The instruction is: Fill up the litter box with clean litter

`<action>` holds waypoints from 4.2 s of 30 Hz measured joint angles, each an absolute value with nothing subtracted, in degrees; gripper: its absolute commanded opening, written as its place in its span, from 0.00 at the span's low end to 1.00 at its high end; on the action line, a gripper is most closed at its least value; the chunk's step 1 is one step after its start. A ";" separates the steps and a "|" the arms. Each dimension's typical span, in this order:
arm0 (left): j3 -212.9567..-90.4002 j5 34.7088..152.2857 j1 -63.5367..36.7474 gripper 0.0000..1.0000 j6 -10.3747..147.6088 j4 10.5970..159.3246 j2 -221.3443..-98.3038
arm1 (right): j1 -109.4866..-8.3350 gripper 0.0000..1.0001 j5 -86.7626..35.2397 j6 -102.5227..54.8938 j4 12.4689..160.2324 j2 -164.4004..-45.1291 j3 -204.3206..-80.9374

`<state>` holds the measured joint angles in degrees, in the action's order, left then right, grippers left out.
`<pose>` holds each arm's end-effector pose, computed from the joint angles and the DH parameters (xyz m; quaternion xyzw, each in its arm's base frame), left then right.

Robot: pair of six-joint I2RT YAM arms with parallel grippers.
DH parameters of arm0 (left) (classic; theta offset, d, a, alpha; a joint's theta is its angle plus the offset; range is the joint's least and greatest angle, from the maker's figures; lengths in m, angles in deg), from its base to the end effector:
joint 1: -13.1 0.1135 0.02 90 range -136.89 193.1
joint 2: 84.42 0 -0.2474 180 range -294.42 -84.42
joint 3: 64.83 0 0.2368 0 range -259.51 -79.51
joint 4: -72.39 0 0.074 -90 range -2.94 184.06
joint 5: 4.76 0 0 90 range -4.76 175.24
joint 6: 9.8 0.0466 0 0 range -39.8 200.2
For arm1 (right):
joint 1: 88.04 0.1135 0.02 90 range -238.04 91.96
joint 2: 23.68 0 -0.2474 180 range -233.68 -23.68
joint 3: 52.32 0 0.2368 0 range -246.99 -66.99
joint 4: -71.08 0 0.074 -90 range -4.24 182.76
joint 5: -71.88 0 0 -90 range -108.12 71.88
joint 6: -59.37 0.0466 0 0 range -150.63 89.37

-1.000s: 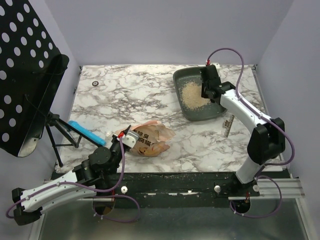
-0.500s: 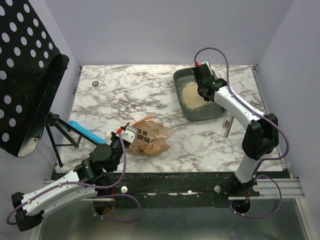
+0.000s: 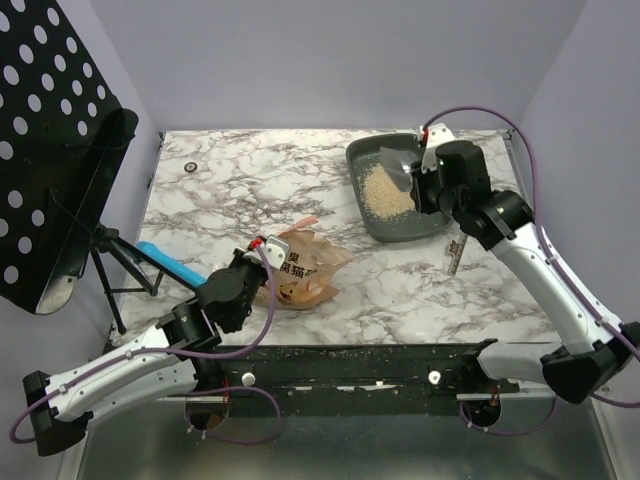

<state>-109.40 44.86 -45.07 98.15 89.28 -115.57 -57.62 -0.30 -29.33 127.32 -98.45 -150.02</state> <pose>0.1037 -0.1097 0.2898 0.2351 0.6839 0.0148 0.6905 0.2418 0.1254 0.3795 -0.1474 0.8600 -0.0029 0.4884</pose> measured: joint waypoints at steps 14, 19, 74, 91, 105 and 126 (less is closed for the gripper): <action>-112.94 34.93 -44.96 0.00 105.17 78.07 -123.31 | -55.33 0.00 -26.52 -20.96 116.23 -101.33 -134.52; -112.94 32.07 -44.41 0.00 103.40 77.31 -123.31 | -55.35 0.00 -26.31 -17.35 107.84 -111.49 -136.88; -116.70 46.93 -44.32 0.00 87.18 89.83 -122.59 | -55.35 0.78 -20.14 -16.91 99.58 -127.56 -153.67; -122.80 59.11 -44.50 0.00 80.58 89.94 -133.76 | -56.97 0.92 -17.30 -23.45 108.08 -80.24 -116.99; -120.72 58.06 -44.63 0.05 76.93 99.58 -126.11 | -56.97 0.91 -44.95 -24.76 91.03 -62.88 -99.27; -116.98 57.29 -44.65 0.11 75.81 102.27 -116.82 | -56.97 0.89 -61.52 -24.59 54.38 -82.71 -89.96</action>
